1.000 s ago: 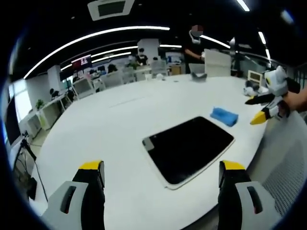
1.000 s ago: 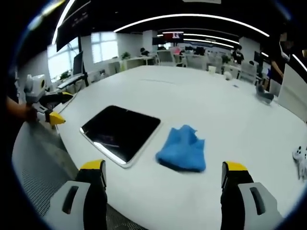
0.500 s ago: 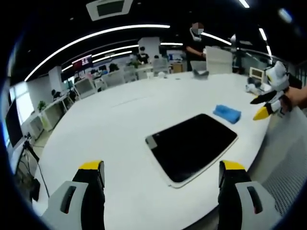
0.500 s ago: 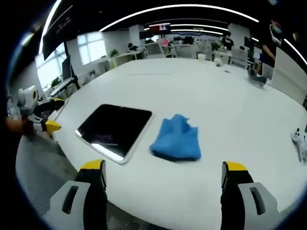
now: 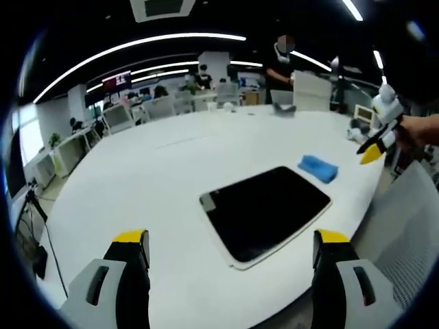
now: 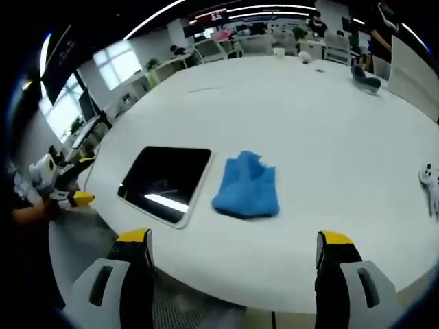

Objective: Wipe the mirror surface with the cleaning cloth until all visible marks leave the cleaned area.

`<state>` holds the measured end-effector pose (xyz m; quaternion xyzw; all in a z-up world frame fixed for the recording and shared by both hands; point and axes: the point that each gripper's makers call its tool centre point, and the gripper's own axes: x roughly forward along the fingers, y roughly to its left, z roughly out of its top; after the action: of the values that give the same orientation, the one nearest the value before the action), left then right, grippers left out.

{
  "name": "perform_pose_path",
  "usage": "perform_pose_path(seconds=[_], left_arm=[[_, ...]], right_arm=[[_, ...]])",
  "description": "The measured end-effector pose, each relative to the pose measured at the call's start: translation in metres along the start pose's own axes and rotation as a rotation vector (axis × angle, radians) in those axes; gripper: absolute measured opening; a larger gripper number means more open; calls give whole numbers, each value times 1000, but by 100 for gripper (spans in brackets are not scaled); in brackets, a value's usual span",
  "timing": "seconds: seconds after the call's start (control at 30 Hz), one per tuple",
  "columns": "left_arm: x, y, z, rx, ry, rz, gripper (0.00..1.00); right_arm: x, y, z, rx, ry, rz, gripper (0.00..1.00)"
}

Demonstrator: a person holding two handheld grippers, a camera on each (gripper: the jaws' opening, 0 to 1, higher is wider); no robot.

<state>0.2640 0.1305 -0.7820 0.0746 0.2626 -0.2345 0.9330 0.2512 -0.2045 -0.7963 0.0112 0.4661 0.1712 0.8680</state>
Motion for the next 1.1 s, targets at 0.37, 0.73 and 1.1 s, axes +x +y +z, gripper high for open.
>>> perform_pose_path(seconds=[0.37,0.73,1.1], left_arm=[[0,2,-2,14,11,10,100],[0,9,-2,54,13,42,100],[3,7,-8,44,43,30,100]], right_arm=[[-15,5,46,-44,15,3,100],[4,6,55,-40,267,44,95],[17,8,88,-24,442,80,92]])
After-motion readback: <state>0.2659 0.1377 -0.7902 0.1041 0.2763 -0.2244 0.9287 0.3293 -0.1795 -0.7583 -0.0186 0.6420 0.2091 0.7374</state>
